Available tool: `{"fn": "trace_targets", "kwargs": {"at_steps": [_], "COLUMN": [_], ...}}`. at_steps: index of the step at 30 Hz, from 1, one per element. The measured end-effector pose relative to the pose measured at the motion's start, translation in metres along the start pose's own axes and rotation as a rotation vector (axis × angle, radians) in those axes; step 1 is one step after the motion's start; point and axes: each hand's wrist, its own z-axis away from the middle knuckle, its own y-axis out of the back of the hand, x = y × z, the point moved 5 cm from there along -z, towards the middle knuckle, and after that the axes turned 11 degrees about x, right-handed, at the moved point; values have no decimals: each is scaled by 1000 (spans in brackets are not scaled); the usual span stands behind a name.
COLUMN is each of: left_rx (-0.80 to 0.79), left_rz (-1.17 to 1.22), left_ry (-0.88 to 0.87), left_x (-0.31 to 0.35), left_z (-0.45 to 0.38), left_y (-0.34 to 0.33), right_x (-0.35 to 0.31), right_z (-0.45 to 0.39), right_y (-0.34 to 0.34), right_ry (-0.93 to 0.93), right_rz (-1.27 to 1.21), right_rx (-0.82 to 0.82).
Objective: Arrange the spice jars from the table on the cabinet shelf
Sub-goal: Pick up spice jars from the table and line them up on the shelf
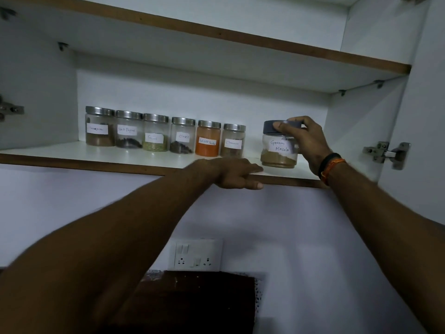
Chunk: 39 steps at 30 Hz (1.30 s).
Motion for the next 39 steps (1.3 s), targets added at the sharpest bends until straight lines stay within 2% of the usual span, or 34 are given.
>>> {"fn": "trace_targets", "kwargs": {"at_steps": [9,22,27,33,39], "left_rx": [74,83,83,72,70], "left_rz": [-48,-46,-45,-32,-27], "left_ry": [-57,-55,-55,-43,-26], "left_x": [-5,-7,-6,-6,-6], "left_z": [-7,-9,-9,-9,-10], "left_y": [-3,-3,-3,0,-1], "right_x": [47,69,77,78,79], "right_z": [-32,-79,-92,-97,-100], "right_y": [-29,-60,-67,-74,-77], "right_ry": [-86,-33,-4,115,113], "right_rz": [-33,173,260,322,404], "right_rx": [-3,-110,-94,-49,-65]}}
